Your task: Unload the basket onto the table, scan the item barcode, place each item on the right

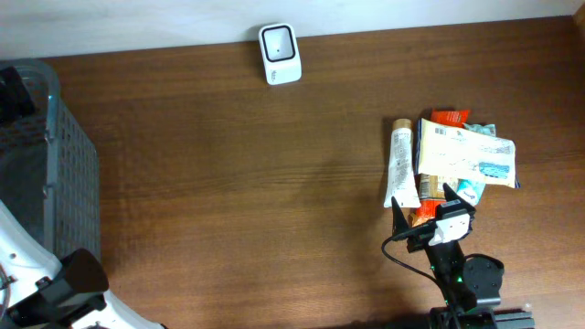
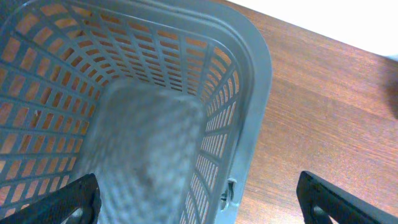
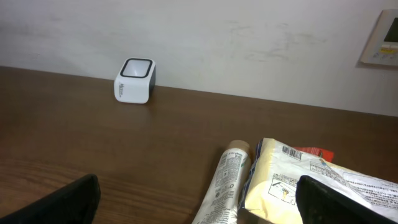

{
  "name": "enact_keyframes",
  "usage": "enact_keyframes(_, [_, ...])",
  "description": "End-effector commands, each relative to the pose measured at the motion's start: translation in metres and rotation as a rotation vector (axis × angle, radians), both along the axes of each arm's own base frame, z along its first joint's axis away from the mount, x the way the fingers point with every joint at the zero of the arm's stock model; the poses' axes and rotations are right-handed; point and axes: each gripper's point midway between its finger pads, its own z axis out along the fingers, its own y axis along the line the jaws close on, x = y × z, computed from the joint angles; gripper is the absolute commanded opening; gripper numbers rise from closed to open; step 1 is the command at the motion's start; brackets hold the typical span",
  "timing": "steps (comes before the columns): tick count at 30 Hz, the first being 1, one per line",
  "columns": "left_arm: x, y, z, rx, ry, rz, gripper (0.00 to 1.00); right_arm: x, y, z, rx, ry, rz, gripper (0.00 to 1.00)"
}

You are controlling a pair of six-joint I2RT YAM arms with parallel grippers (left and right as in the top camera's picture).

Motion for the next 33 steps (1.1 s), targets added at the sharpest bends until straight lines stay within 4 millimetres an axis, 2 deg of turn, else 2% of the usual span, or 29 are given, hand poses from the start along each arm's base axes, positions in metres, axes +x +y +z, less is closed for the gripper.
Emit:
enact_keyframes(1, [0.0, -0.001, 0.002, 0.005, -0.008, -0.016, 0.99, -0.001, 0.005, -0.002, 0.012, 0.004, 0.022, 0.99])
enact_keyframes(8, [0.0, -0.001, 0.002, 0.002, -0.004, -0.016, 0.99, -0.001, 0.005, -0.002, 0.012, 0.004, 0.022, 0.99])
enact_keyframes(9, [-0.007, -0.004, -0.003, -0.014, 0.027, -0.017, 0.99, -0.001, 0.005, -0.002, 0.012, 0.004, 0.022, 0.99])
enact_keyframes(10, [-0.006, -0.021, -0.006, -0.147, 0.005, 0.013, 0.99, -0.001, 0.005, -0.002, 0.012, 0.004, 0.022, 0.99])
enact_keyframes(12, [-0.007, -0.037, 0.0, -0.199, -0.016, -0.022, 0.99, -0.001, 0.005, -0.002, 0.012, 0.004, 0.022, 0.98])
enact_keyframes(18, [-0.032, -0.078, 0.05, -0.105, -0.122, -0.158, 0.99, -0.001, 0.005, -0.002, 0.012, 0.004, 0.022, 0.99])
enact_keyframes(19, [-0.033, -0.084, 0.053, -0.102, -0.129, -0.172, 0.99, -0.001, 0.005, -0.002, 0.012, 0.004, 0.023, 0.99])
enact_keyframes(22, [-0.03, -0.11, 0.059, -0.098, -0.145, -0.242, 0.99, -0.001, 0.005, -0.002, 0.012, 0.004, 0.022, 0.99])
enact_keyframes(26, [-0.015, -0.137, 0.066, -0.085, -0.186, -0.326, 0.99, -0.001, 0.005, -0.002, 0.012, 0.004, 0.023, 0.99])
enact_keyframes(27, [-0.011, -0.143, 0.065, -0.085, -0.187, -0.344, 0.99, -0.001, 0.005, -0.002, 0.012, 0.004, 0.022, 0.99])
enact_keyframes(29, [-0.001, -0.154, 0.043, -0.114, -0.134, -0.369, 0.99, -0.001, 0.005, -0.002, 0.012, 0.004, 0.022, 0.99])
enact_keyframes(32, [0.004, -0.161, 0.011, -0.135, -0.091, -0.384, 0.99, -0.001, 0.005, -0.002, 0.012, 0.004, 0.022, 0.99])
enact_keyframes(33, [0.005, -0.167, -0.007, -0.127, -0.116, -0.398, 0.99, -0.001, 0.005, -0.002, 0.012, 0.004, 0.023, 0.99])
